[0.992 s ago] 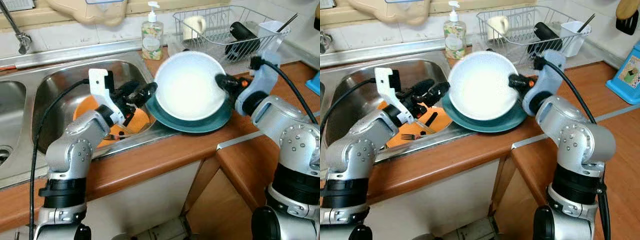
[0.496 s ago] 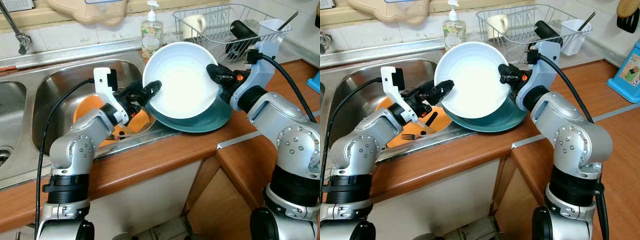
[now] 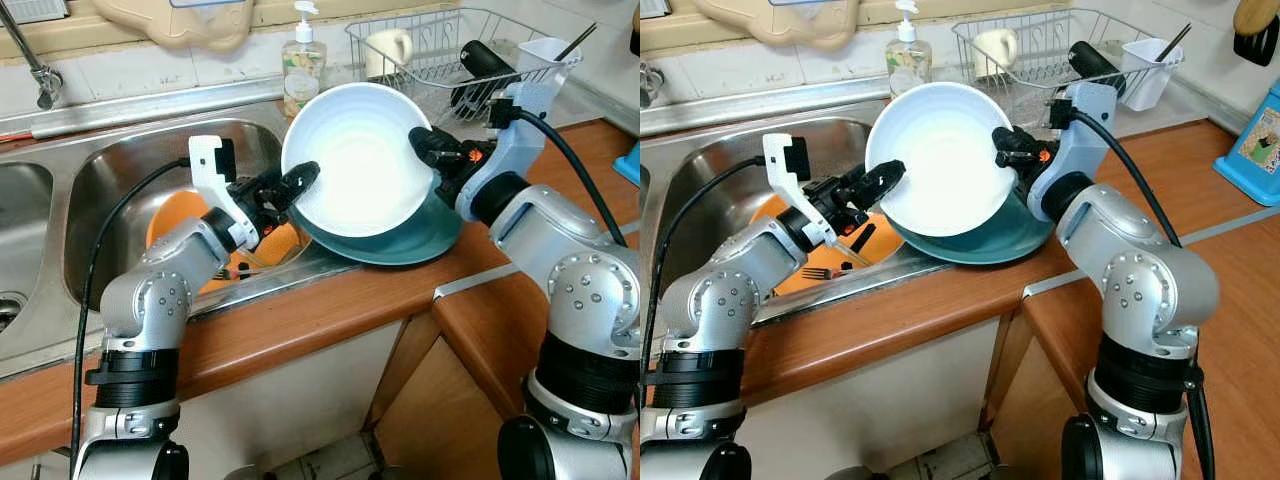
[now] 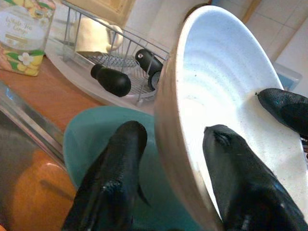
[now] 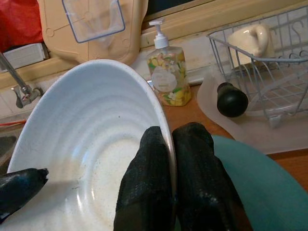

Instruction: Kitchen organization

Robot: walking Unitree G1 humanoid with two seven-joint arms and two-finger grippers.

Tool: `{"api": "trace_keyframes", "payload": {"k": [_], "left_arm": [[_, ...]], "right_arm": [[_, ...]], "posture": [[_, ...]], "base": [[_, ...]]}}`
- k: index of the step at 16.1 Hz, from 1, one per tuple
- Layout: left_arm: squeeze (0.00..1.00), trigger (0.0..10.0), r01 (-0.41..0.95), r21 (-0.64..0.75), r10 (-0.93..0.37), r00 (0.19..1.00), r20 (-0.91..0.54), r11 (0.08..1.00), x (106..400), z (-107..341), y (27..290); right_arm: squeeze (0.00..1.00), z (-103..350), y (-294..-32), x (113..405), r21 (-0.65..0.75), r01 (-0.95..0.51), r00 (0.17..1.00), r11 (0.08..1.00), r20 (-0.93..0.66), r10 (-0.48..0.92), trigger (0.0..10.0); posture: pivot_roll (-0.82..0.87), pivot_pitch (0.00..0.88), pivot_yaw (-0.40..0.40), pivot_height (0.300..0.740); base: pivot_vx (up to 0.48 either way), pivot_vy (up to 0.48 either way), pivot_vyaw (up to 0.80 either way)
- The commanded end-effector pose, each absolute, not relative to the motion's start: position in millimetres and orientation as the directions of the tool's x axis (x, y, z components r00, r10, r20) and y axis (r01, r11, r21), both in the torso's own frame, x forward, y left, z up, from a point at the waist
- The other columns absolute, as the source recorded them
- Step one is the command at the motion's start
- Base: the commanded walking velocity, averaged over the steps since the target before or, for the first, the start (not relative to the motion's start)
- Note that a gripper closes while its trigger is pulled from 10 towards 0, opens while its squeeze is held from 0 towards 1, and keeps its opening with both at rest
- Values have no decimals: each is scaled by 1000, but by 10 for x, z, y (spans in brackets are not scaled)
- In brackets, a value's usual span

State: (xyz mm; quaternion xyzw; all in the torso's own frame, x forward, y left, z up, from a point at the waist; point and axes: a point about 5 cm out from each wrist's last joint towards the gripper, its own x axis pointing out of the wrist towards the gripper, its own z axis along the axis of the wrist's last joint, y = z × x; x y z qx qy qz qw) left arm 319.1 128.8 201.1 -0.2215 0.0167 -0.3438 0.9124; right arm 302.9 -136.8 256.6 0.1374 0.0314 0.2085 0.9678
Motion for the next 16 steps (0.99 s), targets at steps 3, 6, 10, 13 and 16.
{"api": "trace_keyframes", "payload": {"k": [3,6,10,13,16], "left_arm": [[0,0,586,-421,-618,783,71,693,3184,1919,1315],[0,0,583,-417,-618,784,60,698,3183,1904,1306],[0,0,573,-411,-614,788,39,709,3171,1878,1312],[0,0,574,-388,-612,790,30,721,3178,1890,1285],[0,0,547,-383,-573,818,55,744,3231,1962,1297]], "right_arm": [[0,2709,-1290,2954,263,-463,886,847,94,455,0],[0,2689,-1281,2954,256,-460,887,850,82,455,0],[0,2680,-1261,2956,248,-462,886,852,76,458,157],[0,2665,-1235,2950,214,-465,884,859,59,464,10000],[12,2668,-1224,2969,194,-463,886,865,67,459,10000]], "posture": [[-155,0,59,740],[-153,0,58,740],[-152,0,63,740],[-149,0,61,740],[-146,0,61,740]], "base": [[0,0,0],[0,0,0],[0,0,0],[0,0,0],[0,0,0]]}}
